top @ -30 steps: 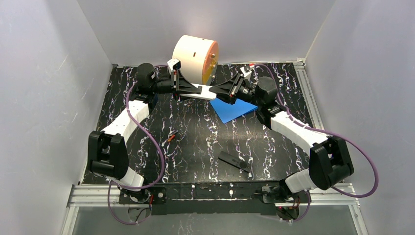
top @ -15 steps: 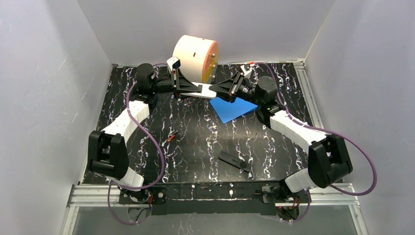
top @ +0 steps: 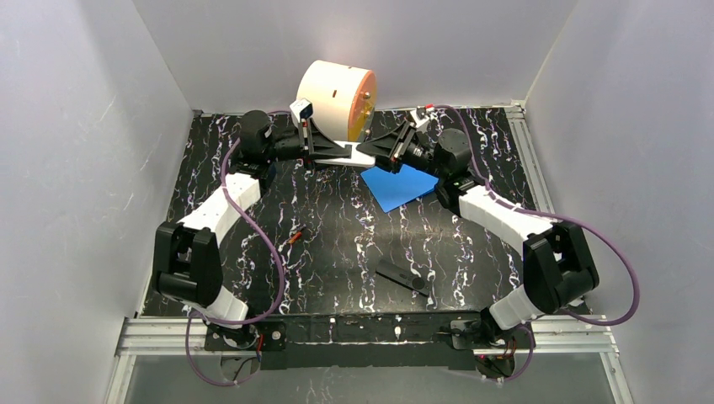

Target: Load the batteries into the remote control

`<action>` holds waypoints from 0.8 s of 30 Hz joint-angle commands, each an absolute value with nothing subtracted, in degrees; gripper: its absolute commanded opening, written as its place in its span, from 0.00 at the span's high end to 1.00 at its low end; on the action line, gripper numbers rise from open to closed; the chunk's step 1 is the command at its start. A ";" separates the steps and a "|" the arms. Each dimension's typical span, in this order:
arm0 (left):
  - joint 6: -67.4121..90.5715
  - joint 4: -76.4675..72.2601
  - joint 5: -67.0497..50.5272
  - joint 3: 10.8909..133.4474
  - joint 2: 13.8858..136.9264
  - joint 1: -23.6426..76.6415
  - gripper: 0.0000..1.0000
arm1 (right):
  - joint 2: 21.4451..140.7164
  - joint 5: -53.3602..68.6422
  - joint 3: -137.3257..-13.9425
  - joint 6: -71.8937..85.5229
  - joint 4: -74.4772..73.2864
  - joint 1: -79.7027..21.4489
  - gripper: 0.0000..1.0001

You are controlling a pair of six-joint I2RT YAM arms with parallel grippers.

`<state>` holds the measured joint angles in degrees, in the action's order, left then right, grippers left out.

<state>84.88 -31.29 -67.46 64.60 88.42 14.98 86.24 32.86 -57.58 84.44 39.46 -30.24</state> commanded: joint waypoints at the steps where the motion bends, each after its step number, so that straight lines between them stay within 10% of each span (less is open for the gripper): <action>1: 85.77 -33.62 -69.66 66.06 88.33 21.32 1.00 | 87.80 34.25 -60.00 81.96 40.03 -34.77 0.70; 6: 85.02 -33.57 -68.60 64.55 88.09 18.97 1.00 | 85.02 34.24 -59.91 83.02 39.98 -30.10 0.66; 15: 81.78 -33.57 -70.67 63.80 88.50 15.64 1.00 | 80.76 44.10 -58.91 77.84 41.49 -22.17 0.12; 24: 75.83 -33.49 -75.56 63.16 88.16 15.63 1.00 | 83.66 60.20 -66.27 59.53 26.18 -22.96 0.12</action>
<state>79.68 -31.73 -71.00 64.07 88.86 15.66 83.46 52.73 -60.73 70.30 32.99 -22.24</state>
